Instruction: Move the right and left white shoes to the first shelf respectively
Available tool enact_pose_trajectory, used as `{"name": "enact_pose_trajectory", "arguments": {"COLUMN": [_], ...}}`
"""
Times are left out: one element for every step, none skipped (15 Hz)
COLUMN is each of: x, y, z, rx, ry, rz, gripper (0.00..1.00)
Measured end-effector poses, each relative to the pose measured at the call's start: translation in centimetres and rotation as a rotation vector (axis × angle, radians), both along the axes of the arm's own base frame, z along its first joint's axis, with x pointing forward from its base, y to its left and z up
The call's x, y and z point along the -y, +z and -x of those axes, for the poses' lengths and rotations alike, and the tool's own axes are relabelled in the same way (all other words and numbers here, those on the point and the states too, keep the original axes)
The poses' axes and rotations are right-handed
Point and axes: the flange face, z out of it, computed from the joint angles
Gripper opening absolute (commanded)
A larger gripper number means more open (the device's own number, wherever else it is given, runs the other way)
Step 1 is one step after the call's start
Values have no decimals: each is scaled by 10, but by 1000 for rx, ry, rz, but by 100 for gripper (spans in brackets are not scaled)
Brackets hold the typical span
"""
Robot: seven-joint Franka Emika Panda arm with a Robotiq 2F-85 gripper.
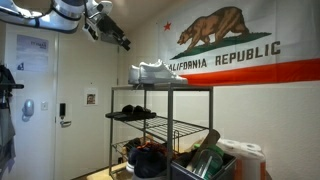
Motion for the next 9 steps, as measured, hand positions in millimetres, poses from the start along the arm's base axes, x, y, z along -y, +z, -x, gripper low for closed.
{"name": "enact_pose_trajectory", "arguments": {"x": [2,4,6,7,7,6,5,4,3], "y": [4,8,11,14,15,15,14,13,13], "z": [1,2,3,2,1,0,-1,-2,-2], "rx": [-50,-95,-118,-127,-130,-131,-133,-135,-136], "ry": [29,65,90,102,104,105,107,110,112], "rz": [-5,-16,-22,-24,-25,-26,-26,-26,-26], "gripper": [100,100,100,100,100,100,100,100,100]}}
